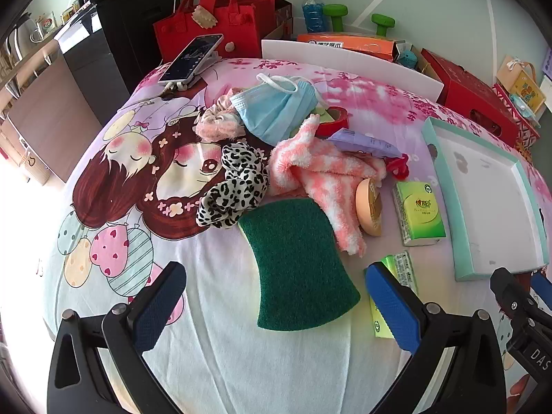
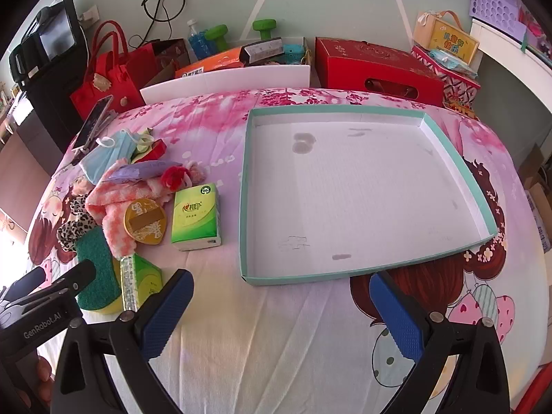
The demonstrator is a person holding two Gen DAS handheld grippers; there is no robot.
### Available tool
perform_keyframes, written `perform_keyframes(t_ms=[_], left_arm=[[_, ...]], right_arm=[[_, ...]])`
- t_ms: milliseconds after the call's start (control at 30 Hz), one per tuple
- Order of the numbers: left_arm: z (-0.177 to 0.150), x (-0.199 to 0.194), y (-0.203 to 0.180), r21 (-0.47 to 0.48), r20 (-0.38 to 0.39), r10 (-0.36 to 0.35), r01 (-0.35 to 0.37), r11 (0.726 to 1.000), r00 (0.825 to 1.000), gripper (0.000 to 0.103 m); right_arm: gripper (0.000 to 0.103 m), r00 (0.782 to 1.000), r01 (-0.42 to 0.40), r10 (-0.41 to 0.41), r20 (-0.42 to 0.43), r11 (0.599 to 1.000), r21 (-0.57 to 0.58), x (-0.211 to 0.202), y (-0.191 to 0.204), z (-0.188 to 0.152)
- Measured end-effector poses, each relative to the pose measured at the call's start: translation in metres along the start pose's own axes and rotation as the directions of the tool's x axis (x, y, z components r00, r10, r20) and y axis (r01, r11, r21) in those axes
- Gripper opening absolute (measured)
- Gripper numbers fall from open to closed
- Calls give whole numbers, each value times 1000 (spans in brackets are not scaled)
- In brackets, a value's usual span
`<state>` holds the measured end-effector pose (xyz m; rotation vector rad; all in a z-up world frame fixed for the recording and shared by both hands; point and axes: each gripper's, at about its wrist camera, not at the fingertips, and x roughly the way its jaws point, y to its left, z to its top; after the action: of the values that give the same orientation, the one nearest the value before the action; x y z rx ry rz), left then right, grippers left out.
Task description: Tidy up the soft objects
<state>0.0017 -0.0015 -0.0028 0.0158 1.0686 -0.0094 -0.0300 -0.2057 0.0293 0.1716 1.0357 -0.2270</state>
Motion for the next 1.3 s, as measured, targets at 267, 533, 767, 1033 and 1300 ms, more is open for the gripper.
perform_keyframes(t_ms=[267,533,767,1033,1300], left_arm=[[1,0,-1,1,-3,0,0,1000,1000,103],[1,0,-1,0,-4,1,-1,1000,1000,103],[1,0,-2,-2,-5,2,-2,1000,1000,103],[0,0,-6,3,-10,1,-1,1000,1000,103],[1,0,-7,3,-11,1,-1,1000,1000,103]], right_arm=[[103,1000,-1,1,0,1000,0,0,0,0],[103,1000,-1,1,-4,1000,-1,1,0,0],[103,1000,-1,1,-7,1000,-3,2,0,0],[103,1000,-2,1,-8,1000,-3,2,1,0],[103,1000,-2,2,-9,1000,-3,3,1,0]])
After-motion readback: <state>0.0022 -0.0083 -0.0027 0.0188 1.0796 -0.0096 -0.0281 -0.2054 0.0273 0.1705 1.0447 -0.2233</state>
